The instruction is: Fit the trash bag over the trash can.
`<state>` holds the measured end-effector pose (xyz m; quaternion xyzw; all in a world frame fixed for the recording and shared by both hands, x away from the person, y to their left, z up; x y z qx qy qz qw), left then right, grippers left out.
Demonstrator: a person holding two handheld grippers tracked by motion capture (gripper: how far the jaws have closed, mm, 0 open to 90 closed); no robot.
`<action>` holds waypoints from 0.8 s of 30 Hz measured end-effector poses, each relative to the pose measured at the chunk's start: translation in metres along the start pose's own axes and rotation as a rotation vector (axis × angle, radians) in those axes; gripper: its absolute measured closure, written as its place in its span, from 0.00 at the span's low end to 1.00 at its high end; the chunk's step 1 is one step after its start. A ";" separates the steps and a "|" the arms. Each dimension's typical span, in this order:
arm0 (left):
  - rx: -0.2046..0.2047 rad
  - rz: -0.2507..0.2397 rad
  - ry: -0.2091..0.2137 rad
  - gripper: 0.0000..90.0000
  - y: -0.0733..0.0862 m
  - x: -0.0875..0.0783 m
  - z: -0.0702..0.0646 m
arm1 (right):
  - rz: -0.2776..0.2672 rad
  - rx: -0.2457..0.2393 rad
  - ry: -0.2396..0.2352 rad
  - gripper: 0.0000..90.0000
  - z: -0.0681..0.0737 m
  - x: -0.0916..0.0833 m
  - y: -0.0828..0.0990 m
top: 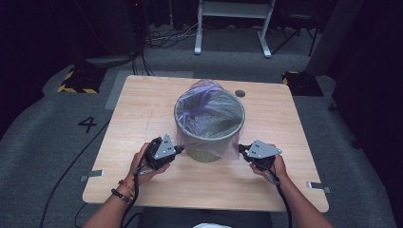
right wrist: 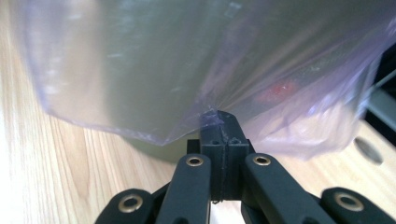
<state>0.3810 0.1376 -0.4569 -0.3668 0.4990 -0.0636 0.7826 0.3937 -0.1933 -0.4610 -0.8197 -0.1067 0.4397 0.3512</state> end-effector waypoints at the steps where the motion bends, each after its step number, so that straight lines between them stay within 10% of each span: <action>1: 0.001 0.007 0.006 1.00 0.001 0.001 0.001 | 0.011 0.007 -0.011 1.00 -0.001 0.002 0.002; 24: -0.104 0.076 0.006 0.97 0.024 0.021 0.021 | 0.240 0.124 -0.169 1.00 -0.016 0.051 0.022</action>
Point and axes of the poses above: each handheld gripper's, and its own axes: x roughly forward along the jaws, y roughly out of its underside, z roughly to its left, the point moved 2 cm from there along x, roughly forward along the jaws, and after that the axes turned 15 degrees about z, right-handed, at the moved point
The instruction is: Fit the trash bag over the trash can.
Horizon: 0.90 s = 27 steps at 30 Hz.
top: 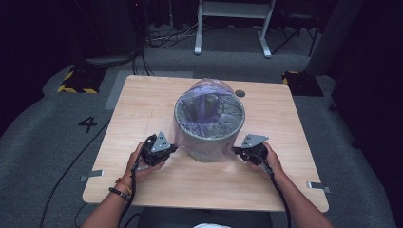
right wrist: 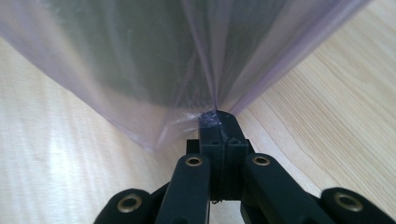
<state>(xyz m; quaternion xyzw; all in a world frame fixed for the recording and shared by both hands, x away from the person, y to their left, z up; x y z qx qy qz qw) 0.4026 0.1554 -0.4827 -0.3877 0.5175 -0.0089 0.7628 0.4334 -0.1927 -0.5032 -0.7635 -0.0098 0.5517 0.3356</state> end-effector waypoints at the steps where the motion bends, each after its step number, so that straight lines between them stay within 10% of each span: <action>1: -0.002 0.006 0.002 0.97 0.000 0.001 0.000 | 0.008 0.015 -0.001 1.00 -0.002 0.002 0.001; 8: -0.020 0.034 0.007 1.00 0.000 0.008 0.003 | 0.020 0.078 -0.041 1.00 -0.012 0.008 0.001; 11: -0.058 0.024 -0.016 0.76 0.000 0.008 0.004 | 0.009 0.081 -0.058 1.00 -0.012 0.009 0.000; 19: -0.088 -0.084 0.004 0.29 0.005 -0.015 0.008 | -0.105 0.112 -0.111 0.60 -0.018 -0.017 0.006; 27: -0.103 -0.179 0.014 0.26 0.011 -0.049 0.019 | -0.236 0.126 -0.111 0.39 -0.033 -0.064 0.018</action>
Point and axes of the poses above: each handheld gripper's, and its own axes: x roughly forward along the jaws, y roughly out of its underside, z roughly to its left, the point moved 2 cm from there along x, roughly forward along the jaws, and after that the axes turned 15 degrees about z, right-handed, at the moved point
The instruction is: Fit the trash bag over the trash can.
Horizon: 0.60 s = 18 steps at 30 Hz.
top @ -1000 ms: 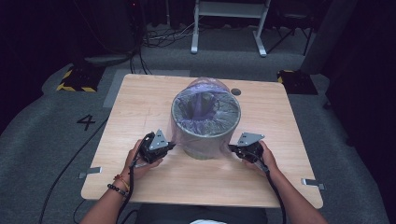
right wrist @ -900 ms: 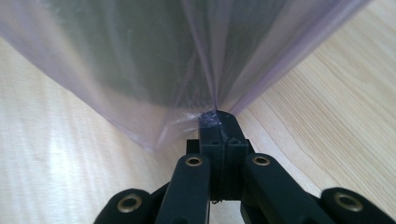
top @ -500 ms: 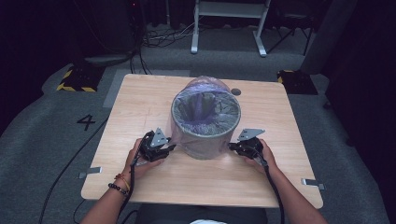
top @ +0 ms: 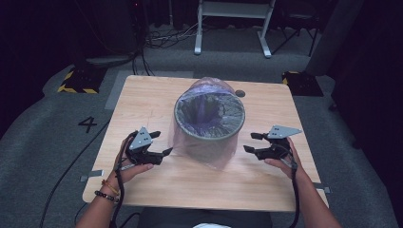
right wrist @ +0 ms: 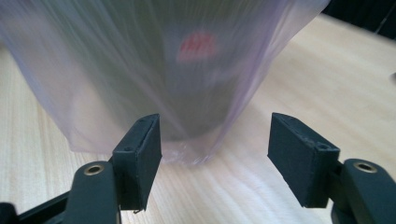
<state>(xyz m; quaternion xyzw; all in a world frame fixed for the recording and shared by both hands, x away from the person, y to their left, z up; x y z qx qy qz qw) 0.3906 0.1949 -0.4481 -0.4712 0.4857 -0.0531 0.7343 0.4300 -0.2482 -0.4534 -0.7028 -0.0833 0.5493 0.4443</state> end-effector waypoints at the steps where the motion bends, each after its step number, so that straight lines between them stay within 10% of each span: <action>1: -0.010 -0.016 0.003 0.26 -0.001 -0.004 0.003 | -0.019 0.000 0.007 0.39 -0.002 -0.007 -0.001; 8: -0.069 -0.081 -0.071 0.33 -0.023 -0.014 0.021 | -0.144 0.010 0.046 0.46 -0.015 -0.041 -0.024; 18: -0.107 -0.113 -0.046 0.43 -0.061 0.007 0.050 | -0.202 -0.030 0.074 0.46 -0.013 -0.051 -0.080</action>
Point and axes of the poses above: each handheld gripper's, and its own axes: x roughly forward along the jaws, y roughly out of its underside, z roughly to its left, the point moved 2 cm from there along x, roughly forward along the jaws, and after that the axes turned 15 degrees about z, right-handed, at the moved point
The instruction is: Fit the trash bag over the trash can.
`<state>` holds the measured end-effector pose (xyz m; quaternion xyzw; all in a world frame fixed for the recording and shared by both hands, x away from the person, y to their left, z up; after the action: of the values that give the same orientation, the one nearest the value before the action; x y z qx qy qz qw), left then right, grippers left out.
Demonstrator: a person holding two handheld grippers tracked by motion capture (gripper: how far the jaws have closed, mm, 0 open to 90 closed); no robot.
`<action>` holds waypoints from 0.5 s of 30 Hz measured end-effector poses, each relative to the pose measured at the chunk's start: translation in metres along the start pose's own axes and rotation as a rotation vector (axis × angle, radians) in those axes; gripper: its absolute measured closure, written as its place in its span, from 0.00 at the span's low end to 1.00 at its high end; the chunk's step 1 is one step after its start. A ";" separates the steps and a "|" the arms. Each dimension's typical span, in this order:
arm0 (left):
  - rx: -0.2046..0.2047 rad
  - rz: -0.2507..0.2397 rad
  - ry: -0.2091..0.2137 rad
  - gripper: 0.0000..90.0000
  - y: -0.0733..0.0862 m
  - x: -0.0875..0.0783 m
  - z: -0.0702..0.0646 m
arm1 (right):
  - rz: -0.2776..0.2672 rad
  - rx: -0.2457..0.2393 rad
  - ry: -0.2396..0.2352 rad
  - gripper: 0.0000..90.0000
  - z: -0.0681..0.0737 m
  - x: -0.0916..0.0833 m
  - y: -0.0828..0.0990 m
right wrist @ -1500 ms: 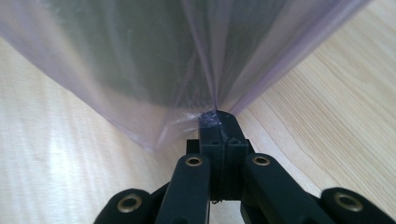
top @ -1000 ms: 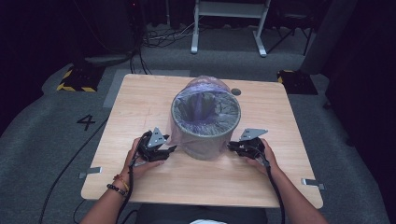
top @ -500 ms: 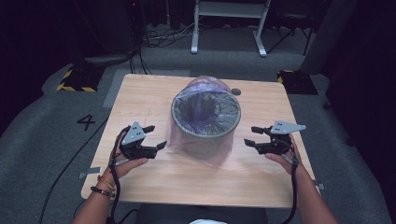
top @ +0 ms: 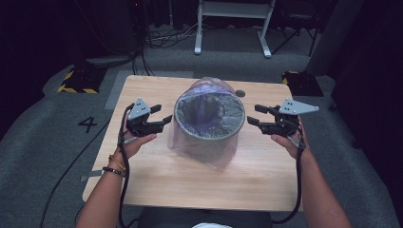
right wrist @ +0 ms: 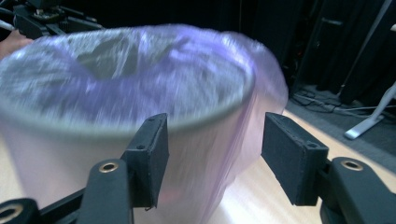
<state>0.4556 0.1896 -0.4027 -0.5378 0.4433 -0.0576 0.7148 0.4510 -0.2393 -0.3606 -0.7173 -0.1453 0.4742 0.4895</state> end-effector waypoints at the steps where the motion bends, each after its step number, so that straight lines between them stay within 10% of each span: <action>1: 0.003 0.004 0.003 0.44 -0.003 0.003 0.001 | 0.000 -0.005 0.006 0.48 0.000 0.001 -0.006; 9: 0.045 0.006 0.024 0.61 -0.023 0.020 0.001 | 0.029 -0.012 0.007 0.49 0.000 0.017 -0.034; 15: 0.120 0.020 0.060 0.99 -0.027 0.030 -0.004 | 0.052 -0.032 -0.001 0.50 0.009 0.026 -0.036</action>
<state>0.4816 0.1587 -0.3973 -0.4876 0.4656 -0.0928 0.7327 0.4665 -0.1996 -0.3448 -0.7284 -0.1344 0.4847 0.4651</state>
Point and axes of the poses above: each handheld gripper's, and its own axes: x roughly forward along the jaws, y roughly out of its underside, z roughly to its left, the point moved 2 cm from there along x, roughly forward along the jaws, and after that the axes turned 15 degrees about z, right-handed, at the moved point
